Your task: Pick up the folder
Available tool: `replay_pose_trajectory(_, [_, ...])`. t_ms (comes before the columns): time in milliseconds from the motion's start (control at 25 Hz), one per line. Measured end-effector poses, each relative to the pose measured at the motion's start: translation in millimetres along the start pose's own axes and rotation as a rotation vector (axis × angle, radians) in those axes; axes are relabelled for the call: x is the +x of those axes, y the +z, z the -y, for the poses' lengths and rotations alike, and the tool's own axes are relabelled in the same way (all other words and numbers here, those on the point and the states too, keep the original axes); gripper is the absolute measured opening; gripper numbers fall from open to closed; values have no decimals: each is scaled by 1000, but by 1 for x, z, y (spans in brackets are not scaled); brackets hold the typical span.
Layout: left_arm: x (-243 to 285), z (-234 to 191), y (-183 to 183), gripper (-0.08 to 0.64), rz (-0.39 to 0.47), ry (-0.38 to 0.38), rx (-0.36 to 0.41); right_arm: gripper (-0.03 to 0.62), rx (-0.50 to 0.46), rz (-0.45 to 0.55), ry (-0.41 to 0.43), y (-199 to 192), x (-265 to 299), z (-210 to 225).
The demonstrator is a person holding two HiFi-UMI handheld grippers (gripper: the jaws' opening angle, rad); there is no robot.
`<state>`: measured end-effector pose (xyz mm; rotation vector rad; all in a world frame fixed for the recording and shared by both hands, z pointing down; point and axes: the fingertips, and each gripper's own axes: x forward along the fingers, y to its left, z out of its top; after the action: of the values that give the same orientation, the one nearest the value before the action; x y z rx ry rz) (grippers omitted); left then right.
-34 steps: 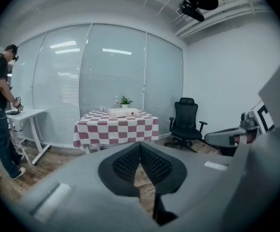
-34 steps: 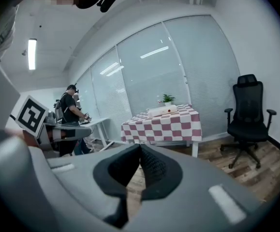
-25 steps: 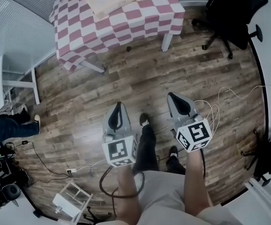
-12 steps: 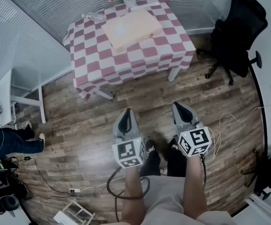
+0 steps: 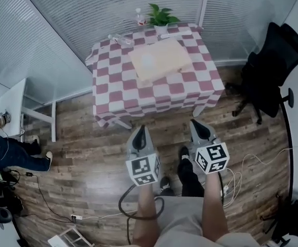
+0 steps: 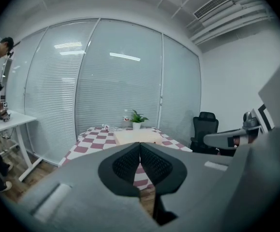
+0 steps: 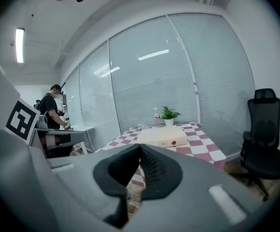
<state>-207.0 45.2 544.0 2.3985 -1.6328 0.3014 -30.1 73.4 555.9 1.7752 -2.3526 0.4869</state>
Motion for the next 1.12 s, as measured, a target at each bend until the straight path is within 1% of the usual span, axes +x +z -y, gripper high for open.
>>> replay_pose_trajectory(120, [24, 0, 18, 8, 26, 36, 2, 2, -5, 12, 22, 19, 24, 22])
replay_pose_trajectory(280, [54, 2, 53, 8, 60, 79, 18, 2, -21, 26, 68, 50, 54, 47])
replay_pose_trajectory(400, [73, 3, 64, 8, 41, 122, 19, 2, -43, 26, 108, 64, 70, 66])
replay_pose_trajectory(520, [94, 0, 66, 8, 30, 170, 22, 2, -55, 22, 122, 73, 87, 90])
replay_pose_trajectory(600, [102, 2, 65, 8, 18, 188, 14, 2, -52, 20, 129, 77, 94, 103])
replay_pose_trajectory(680, [109, 4, 65, 8, 24, 199, 8, 2, -48, 25, 131, 81, 99, 116])
replay_pose_trajectory(760, [118, 5, 66, 8, 35, 197, 6, 2, -46, 23, 132, 82, 105, 125])
replay_pose_trajectory(880, [128, 3, 61, 8, 19, 186, -9, 2, -47, 4, 147, 78, 117, 128])
replay_pose_trajectory(1040, [144, -12, 58, 8, 14, 187, -52, 2, -57, -23, 166, 74, 143, 128])
replay_pose_trajectory(1120, [155, -24, 55, 8, 4, 188, -54, 2, -49, -42, 176, 72, 161, 126])
